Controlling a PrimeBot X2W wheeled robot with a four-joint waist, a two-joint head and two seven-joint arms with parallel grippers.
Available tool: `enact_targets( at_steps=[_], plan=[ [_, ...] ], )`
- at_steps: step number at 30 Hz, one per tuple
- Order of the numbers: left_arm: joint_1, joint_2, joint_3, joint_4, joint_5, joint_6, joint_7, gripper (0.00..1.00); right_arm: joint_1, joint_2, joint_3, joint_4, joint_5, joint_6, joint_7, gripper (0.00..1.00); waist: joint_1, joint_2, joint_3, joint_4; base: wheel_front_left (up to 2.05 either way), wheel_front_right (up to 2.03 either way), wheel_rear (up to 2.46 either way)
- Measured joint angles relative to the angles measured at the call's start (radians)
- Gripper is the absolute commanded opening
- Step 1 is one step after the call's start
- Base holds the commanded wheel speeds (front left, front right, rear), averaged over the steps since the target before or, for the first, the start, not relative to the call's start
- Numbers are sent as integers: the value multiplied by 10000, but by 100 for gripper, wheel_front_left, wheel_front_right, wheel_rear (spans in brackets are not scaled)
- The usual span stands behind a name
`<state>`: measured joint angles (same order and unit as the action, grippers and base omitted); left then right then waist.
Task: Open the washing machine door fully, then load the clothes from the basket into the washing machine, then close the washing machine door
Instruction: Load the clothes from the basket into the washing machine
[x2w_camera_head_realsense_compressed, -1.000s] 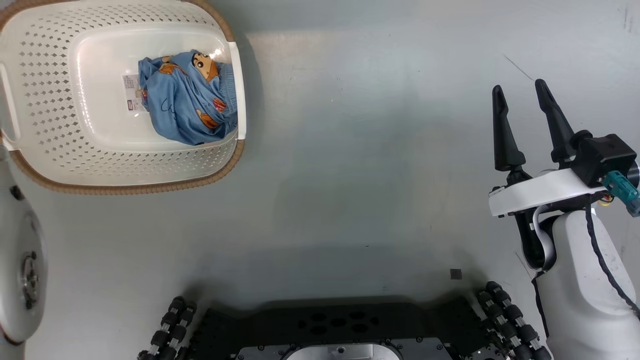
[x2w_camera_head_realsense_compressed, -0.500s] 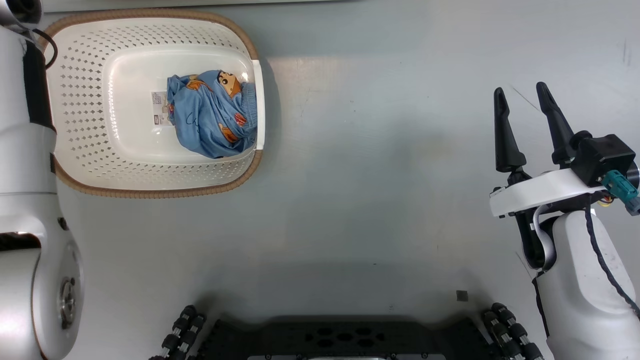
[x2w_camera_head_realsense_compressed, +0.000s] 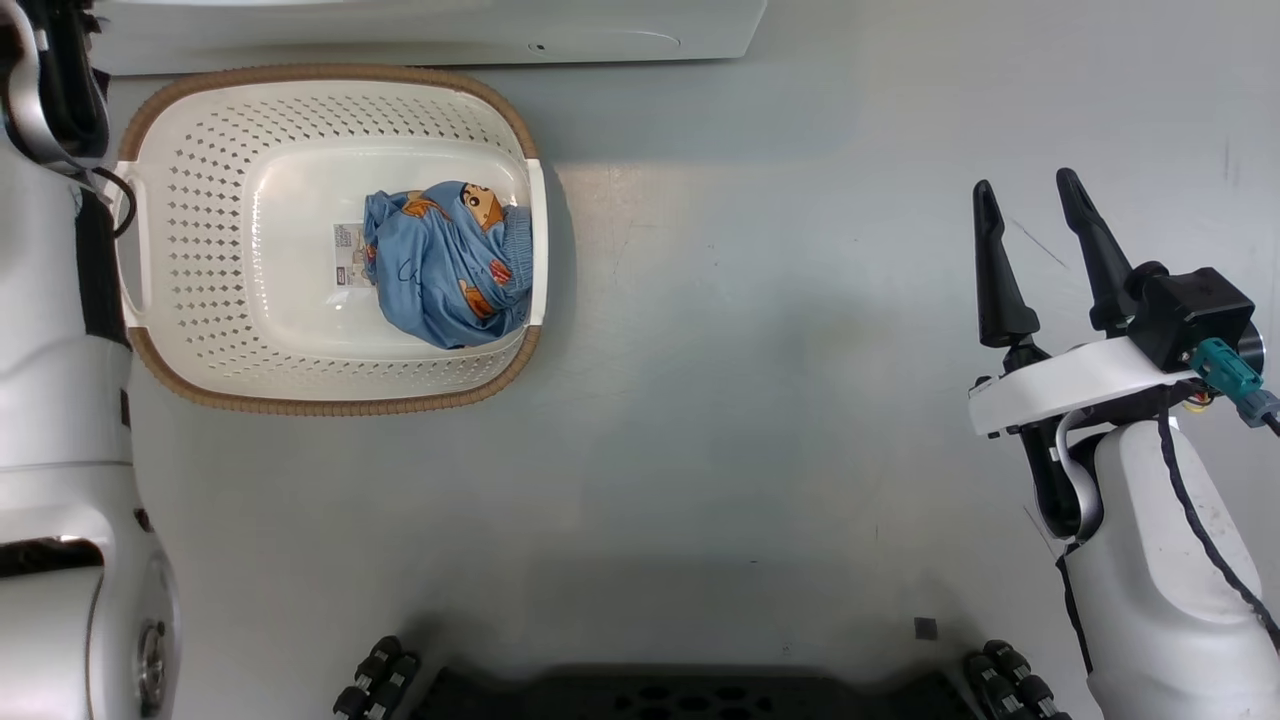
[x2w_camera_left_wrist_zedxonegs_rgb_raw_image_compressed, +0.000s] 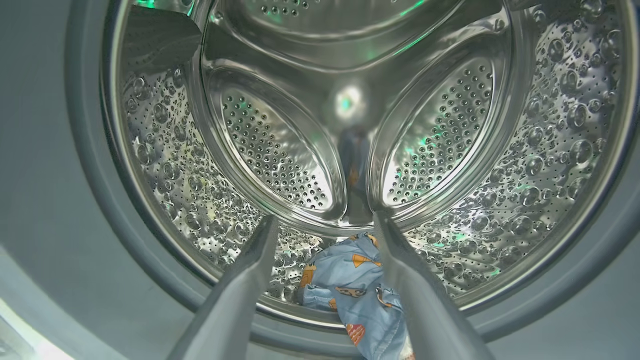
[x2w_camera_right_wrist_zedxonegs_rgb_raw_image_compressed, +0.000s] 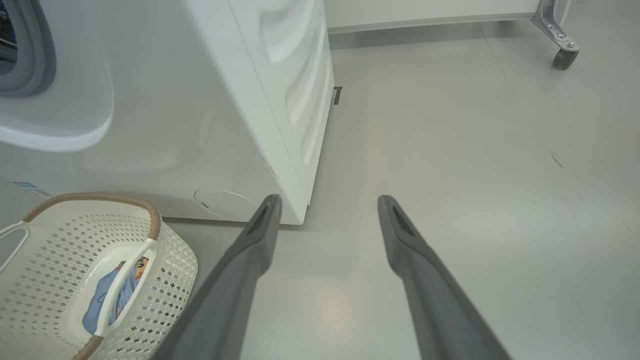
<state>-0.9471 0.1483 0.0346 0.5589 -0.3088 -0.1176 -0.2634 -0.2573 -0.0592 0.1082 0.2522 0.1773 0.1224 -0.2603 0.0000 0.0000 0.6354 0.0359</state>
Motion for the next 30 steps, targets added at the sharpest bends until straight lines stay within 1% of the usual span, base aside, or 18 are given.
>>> enact_targets(
  at_steps=[8,13,30],
  plan=[
    [671,-4,105,-604,0,-61,15,100,3,2,75,4,161,0,0,100,0,0,-122,25,0,0,0],
    [1243,-123,253,-895,-15,-61,15,100,3,-6,151,-4,144,0,0,100,0,0,-127,42,0,0,0],
    [3281,-391,245,-1902,309,-65,27,100,3,-8,209,-33,134,0,0,100,0,0,-58,45,0,0,0]
  ],
)
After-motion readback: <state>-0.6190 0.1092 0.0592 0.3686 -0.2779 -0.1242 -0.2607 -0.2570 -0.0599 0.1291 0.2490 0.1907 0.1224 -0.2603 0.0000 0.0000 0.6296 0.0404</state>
